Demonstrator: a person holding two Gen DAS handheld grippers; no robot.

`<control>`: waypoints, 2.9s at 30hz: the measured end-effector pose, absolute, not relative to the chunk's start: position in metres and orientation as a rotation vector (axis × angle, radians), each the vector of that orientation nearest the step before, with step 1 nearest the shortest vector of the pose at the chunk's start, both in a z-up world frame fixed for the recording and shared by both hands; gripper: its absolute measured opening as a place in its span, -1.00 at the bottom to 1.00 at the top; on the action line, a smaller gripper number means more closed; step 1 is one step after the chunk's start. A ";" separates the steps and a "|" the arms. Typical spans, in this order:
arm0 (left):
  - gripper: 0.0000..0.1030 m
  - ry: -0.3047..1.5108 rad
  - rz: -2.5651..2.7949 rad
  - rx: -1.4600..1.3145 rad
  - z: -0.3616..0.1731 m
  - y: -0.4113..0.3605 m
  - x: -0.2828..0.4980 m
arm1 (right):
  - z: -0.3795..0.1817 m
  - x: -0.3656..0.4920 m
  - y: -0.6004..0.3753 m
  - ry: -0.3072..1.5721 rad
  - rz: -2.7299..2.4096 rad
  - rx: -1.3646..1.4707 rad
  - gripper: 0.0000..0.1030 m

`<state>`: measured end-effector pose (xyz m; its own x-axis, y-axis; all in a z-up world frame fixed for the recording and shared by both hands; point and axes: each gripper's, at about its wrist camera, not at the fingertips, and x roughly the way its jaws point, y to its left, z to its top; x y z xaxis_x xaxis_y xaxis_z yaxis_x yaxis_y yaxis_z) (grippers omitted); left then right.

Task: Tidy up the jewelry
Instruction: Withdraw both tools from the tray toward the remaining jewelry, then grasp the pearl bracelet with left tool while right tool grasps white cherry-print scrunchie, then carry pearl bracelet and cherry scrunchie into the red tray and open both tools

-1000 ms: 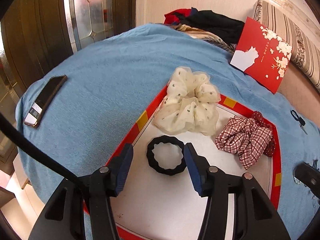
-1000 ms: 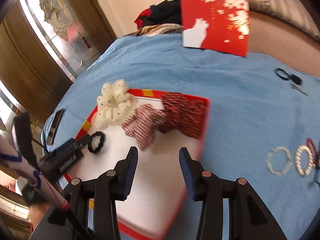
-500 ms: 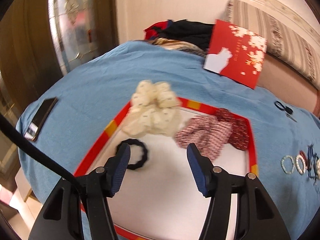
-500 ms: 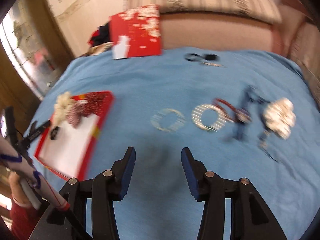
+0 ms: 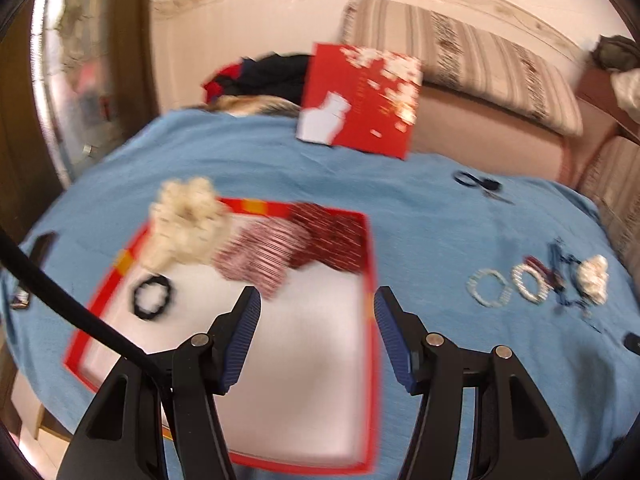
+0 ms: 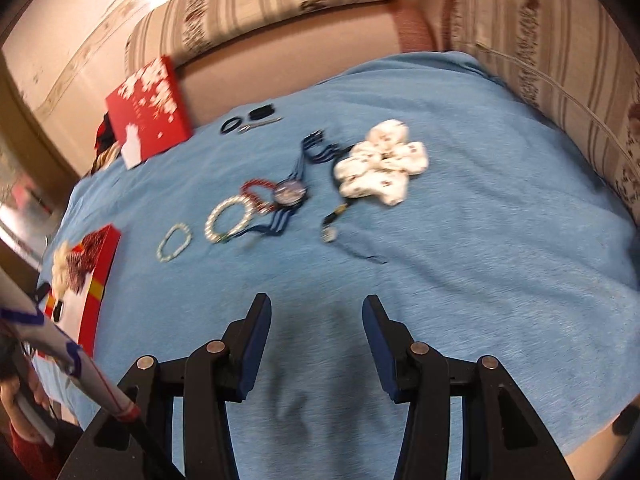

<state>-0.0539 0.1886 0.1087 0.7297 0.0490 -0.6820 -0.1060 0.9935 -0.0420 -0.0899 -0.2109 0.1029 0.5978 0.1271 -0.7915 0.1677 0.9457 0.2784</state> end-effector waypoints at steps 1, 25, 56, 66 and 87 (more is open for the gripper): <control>0.13 0.763 0.061 -0.086 0.108 0.182 -0.054 | 0.102 -0.090 -0.215 0.931 -0.027 0.350 0.00; -0.04 1.012 -0.376 0.056 0.055 -0.026 0.084 | 0.077 0.002 -0.304 0.868 -0.028 0.521 0.02; -0.82 1.033 -0.438 0.069 0.048 -0.059 0.094 | 0.068 0.026 -0.296 0.860 0.029 0.493 -0.83; -0.82 0.927 -0.463 0.014 0.117 -0.025 0.039 | 0.091 -0.001 -0.292 0.802 0.033 0.516 -0.83; -0.82 0.877 -0.117 -0.143 0.141 0.180 -0.064 | 0.132 -0.040 -0.204 0.748 0.140 0.417 -0.83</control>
<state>-0.0640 0.1804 0.1412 0.6343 -0.1607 -0.7562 0.0437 0.9840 -0.1725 -0.0398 -0.2039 0.1324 0.7283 0.2698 -0.6300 0.0233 0.9090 0.4162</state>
